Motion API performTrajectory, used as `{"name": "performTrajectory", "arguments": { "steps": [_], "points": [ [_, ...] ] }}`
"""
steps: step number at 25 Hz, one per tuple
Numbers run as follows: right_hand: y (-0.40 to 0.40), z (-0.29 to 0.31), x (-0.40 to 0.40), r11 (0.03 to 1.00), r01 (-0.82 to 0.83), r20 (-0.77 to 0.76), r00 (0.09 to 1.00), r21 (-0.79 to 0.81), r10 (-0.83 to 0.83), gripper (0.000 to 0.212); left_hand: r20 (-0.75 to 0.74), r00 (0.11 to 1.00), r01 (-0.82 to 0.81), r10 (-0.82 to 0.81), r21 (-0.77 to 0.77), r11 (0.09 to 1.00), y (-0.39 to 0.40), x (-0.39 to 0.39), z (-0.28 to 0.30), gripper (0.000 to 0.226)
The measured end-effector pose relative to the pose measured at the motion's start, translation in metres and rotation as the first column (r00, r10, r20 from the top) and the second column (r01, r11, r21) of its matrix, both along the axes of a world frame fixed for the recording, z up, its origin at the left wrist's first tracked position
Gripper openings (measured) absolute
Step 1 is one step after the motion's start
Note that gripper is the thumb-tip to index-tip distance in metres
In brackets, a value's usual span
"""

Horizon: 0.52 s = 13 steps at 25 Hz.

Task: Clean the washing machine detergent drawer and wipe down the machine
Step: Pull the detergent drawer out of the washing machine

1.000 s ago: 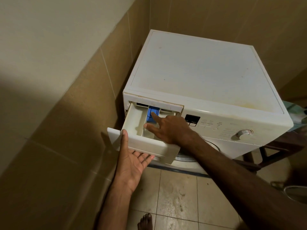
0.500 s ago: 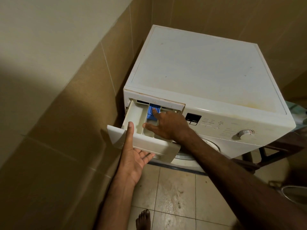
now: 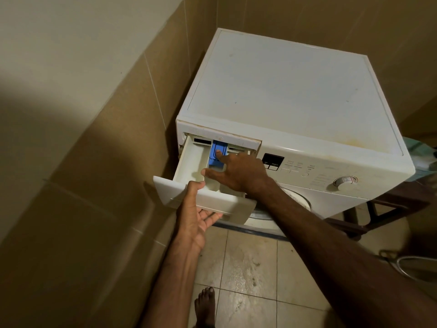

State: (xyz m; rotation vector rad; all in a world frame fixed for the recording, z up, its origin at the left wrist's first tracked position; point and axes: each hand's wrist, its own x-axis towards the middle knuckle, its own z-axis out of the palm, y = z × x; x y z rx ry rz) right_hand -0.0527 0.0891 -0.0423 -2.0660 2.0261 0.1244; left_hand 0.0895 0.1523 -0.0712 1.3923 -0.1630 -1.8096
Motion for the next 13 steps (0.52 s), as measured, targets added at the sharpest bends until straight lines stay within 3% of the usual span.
{"name": "performTrajectory", "arguments": {
  "steps": [3, 13],
  "points": [
    [0.015, 0.004, 0.006, 0.999, -0.009, -0.012, 1.000, 0.035, 0.009, 0.084, 0.022, 1.000, -0.004, 0.004, 0.001, 1.000, 0.016, 0.005, -0.001, 0.034],
    [0.099, 0.022, 0.022, 0.993, 0.086, -0.044, 0.996, 0.078, -0.083, 0.077, 0.021, 0.999, 0.028, -0.028, 0.004, 1.000, 0.091, 0.013, 0.011, 0.071]
  ]
}}
